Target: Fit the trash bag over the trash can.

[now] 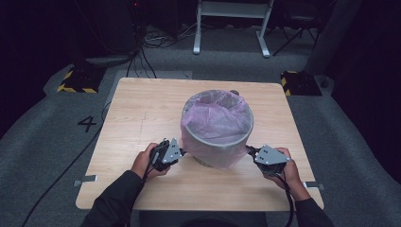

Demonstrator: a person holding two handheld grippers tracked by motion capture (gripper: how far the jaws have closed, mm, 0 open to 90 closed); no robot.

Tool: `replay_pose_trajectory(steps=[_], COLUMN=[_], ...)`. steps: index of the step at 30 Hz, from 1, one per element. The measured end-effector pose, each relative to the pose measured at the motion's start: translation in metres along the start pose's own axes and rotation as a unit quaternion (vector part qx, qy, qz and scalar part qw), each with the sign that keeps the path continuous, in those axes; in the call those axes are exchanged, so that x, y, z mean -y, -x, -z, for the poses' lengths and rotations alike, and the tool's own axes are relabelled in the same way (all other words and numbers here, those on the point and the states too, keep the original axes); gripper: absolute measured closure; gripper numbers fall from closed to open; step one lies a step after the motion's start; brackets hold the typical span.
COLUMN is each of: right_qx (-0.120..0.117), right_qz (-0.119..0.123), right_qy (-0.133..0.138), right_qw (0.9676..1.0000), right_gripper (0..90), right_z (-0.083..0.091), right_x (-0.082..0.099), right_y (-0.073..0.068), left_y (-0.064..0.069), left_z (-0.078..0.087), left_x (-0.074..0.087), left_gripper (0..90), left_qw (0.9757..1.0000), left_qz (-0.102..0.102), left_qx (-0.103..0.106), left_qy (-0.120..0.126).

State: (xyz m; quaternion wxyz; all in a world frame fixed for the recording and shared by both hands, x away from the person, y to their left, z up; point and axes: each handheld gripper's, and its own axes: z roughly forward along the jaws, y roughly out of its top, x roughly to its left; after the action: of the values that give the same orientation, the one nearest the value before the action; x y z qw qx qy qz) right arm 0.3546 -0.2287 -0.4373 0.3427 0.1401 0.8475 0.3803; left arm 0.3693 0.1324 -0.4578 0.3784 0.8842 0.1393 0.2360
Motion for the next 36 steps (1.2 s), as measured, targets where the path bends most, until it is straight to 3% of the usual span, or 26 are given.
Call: replay_pose_trajectory(steps=[5, 14, 18, 20, 23, 26, 29, 31, 36], right_qx=[-0.03, -0.073, -0.079, -0.081, -0.078, -0.086, -0.094, -0.102, -0.102], right_qz=[-0.012, -0.081, -0.107, -0.114, -0.129, -0.145, -0.153, -0.162, -0.194], right_qy=[-0.024, -0.052, -0.05, -0.047, -0.042, -0.03, -0.026, -0.02, -0.009], right_qw=[0.9992, 0.9927, 0.9899, 0.9891, 0.9877, 0.9852, 0.9834, 0.9813, 0.9756], right_gripper=[90.0, 90.0, 90.0, 89.6, 84.1, 74.1, 68.6, 59.7, 36.2], right_z=[-0.012, -0.037, -0.042, -0.041, -0.039, -0.034, -0.028, -0.022, -0.005], right_x=[0.01, 0.027, 0.032, 0.033, 0.036, 0.04, 0.044, 0.046, 0.05], right_y=[0.001, 0.011, 0.015, 0.017, 0.02, 0.024, 0.026, 0.028, 0.035], left_y=[-0.003, -0.018, -0.023, -0.023, -0.022, -0.017, -0.011, -0.008, -0.003], left_z=[-0.009, -0.025, -0.025, -0.022, -0.016, -0.009, -0.002, 0.004, 0.016], left_x=[0.006, 0.021, 0.029, 0.032, 0.036, 0.039, 0.046, 0.05, 0.061], left_gripper=[90.0, 89.6, 79.9, 65.8, 37.8, 18.3, 16.5, 16.3, 16.6], left_qw=[0.9996, 0.9977, 0.9958, 0.9939, 0.9895, 0.9855, 0.9819, 0.9801, 0.9794], left_qz=[0.004, 0.054, 0.083, 0.106, 0.141, 0.168, 0.187, 0.197, 0.199], left_qx=[0.001, 0.006, 0.012, 0.016, 0.021, 0.018, 0.016, 0.015, 0.007], left_qy=[-0.026, -0.04, -0.037, -0.026, -0.021, -0.02, -0.025, -0.022, -0.036])
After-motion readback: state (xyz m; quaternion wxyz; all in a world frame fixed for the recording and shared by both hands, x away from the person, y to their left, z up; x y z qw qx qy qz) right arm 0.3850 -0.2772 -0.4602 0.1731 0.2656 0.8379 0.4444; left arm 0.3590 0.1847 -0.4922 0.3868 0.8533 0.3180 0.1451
